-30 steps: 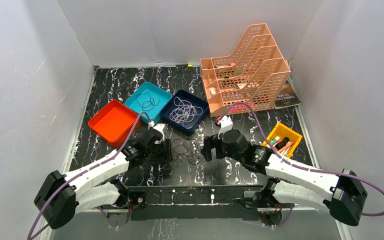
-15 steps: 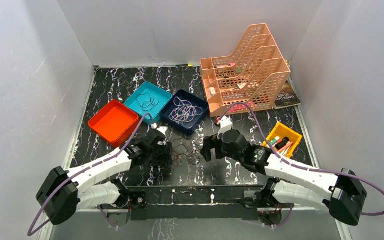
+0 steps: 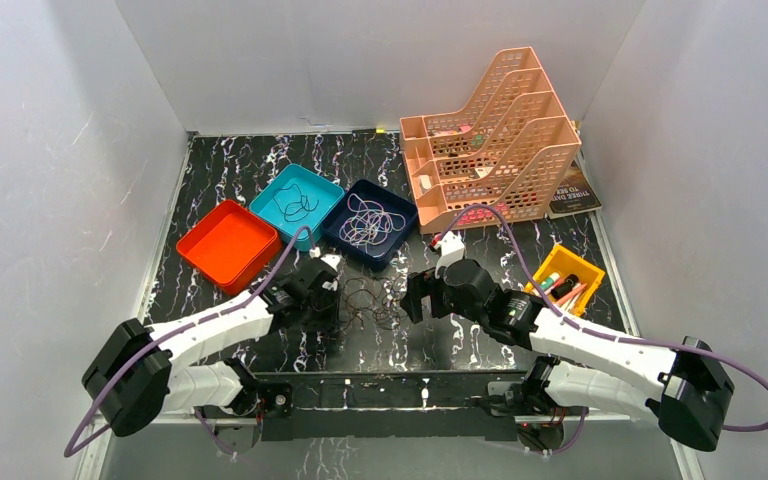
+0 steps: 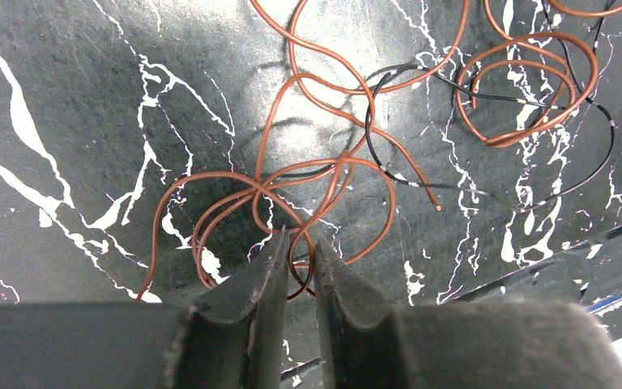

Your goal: Untangle the cables

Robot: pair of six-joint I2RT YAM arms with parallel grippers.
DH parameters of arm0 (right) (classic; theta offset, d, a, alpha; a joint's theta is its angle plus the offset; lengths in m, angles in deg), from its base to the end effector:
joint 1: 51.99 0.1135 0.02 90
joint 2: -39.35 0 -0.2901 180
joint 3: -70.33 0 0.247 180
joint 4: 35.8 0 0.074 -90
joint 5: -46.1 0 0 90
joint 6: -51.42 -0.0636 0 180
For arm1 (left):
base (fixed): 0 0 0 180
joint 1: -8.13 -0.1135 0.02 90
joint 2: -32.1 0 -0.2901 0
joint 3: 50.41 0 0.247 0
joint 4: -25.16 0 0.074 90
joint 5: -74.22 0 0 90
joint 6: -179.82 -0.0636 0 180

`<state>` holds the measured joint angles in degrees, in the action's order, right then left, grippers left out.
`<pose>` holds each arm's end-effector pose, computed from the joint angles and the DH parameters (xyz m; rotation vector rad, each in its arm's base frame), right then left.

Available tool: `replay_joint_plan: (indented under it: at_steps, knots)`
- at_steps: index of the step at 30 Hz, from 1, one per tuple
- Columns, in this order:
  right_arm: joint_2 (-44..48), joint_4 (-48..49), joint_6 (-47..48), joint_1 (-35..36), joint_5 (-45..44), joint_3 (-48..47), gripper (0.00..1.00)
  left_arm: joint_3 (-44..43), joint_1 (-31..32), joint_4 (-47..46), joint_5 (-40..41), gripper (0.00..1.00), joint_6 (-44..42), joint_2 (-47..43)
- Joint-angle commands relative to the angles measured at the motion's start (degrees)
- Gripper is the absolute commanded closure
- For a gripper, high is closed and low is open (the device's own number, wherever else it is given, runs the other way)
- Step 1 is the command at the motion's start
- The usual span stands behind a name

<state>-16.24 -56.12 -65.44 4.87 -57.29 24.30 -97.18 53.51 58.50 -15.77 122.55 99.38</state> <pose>0.1312 0.1740 0.2441 -0.4129 2.1019 0.6385 0.1549 -0.1569 0.1834 0.2864 2.5846 -0.5346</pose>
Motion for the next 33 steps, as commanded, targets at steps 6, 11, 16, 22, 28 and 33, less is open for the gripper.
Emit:
replay_joint_plan:
  at_steps: [6, 11, 16, 22, 28, 33]
  knots:
    - [1.3, 1.51, -0.31, 0.09, -0.78, -0.37, 0.02, -5.59, 0.31, 5.38, 3.55, 1.0, -0.02, -5.03]
    - [2.56, 1.84, -0.31, 0.09, -1.24, -0.76, 0.01, -9.98, 0.31, 9.62, 6.8, 1.0, -0.94, -6.87]
    - [4.09, 3.91, -0.16, 0.09, -1.43, -1.62, 0.02, -14.08, 0.32, 12.87, 10.54, 1.0, -1.56, -9.76]
    - [3.97, 12.15, 0.39, 0.09, 1.34, -2.05, 0.02, -19.11, 0.29, 13.83, 11.94, 1.0, -3.41, -13.11]
    - [0.87, 23.84, 1.09, 0.09, 6.04, -1.76, 0.02, -23.56, 0.32, 13.86, 12.49, 1.0, -3.99, -15.14]
    - [-2.51, 31.63, 3.96, 0.09, 10.75, -2.42, 0.02, -26.43, 0.32, 13.74, 12.66, 1.0, -4.24, -16.21]
